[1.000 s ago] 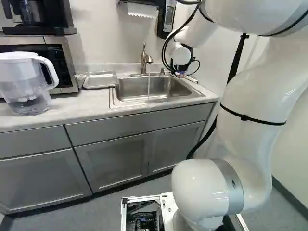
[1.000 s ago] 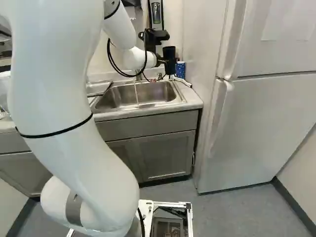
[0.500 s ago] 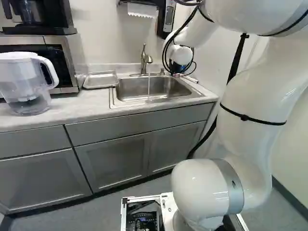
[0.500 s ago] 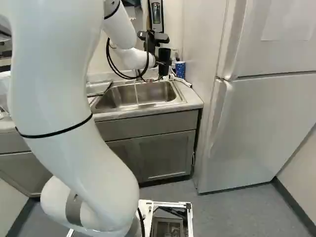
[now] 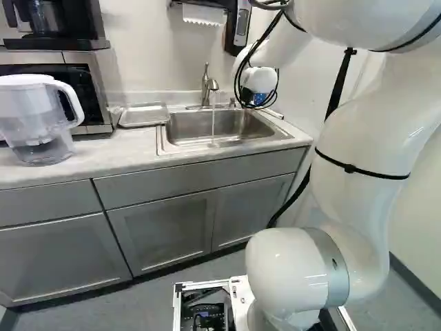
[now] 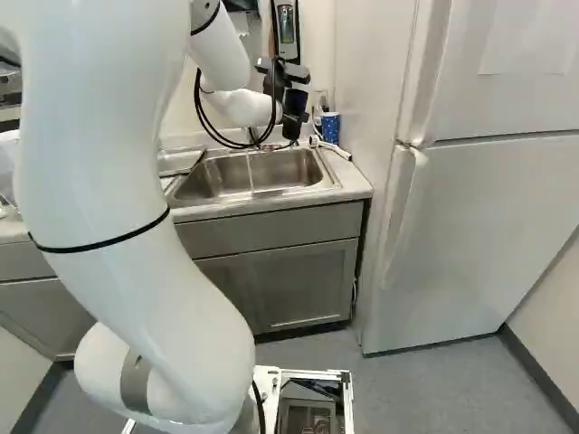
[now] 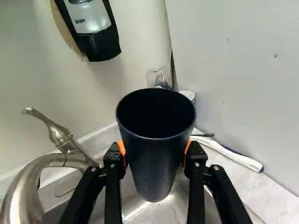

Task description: Rinse the cup and place it in the tray

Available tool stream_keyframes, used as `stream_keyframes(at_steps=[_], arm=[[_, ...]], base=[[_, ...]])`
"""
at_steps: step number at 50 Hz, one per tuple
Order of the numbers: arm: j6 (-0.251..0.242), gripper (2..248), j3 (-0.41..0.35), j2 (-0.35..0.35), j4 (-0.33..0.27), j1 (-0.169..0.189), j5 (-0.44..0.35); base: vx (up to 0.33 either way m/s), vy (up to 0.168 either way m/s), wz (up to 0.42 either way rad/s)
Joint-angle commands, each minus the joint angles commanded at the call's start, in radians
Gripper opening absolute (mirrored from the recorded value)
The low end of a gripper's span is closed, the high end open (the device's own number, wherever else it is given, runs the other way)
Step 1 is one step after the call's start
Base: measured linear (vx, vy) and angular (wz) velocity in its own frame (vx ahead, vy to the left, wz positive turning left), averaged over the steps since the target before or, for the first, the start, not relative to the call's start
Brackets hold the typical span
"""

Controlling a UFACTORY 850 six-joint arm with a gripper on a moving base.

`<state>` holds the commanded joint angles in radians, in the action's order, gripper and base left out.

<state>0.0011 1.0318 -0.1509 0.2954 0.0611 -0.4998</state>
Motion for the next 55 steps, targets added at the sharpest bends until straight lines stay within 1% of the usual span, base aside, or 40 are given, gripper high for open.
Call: stream_keyframes(at_steps=[34,42,55], arm=[[0.0,125,-0.016,-0.004,-0.219,0.008,0.018],[0.0,125,-0.022,-0.014,-0.247,0.008,0.018],[0.0,125,-0.032,-0.03,-0.263,0.008,0.018]], base=[[0.0,0.0,0.0],[0.0,0.0,0.0],[0.0,0.0,0.0]])
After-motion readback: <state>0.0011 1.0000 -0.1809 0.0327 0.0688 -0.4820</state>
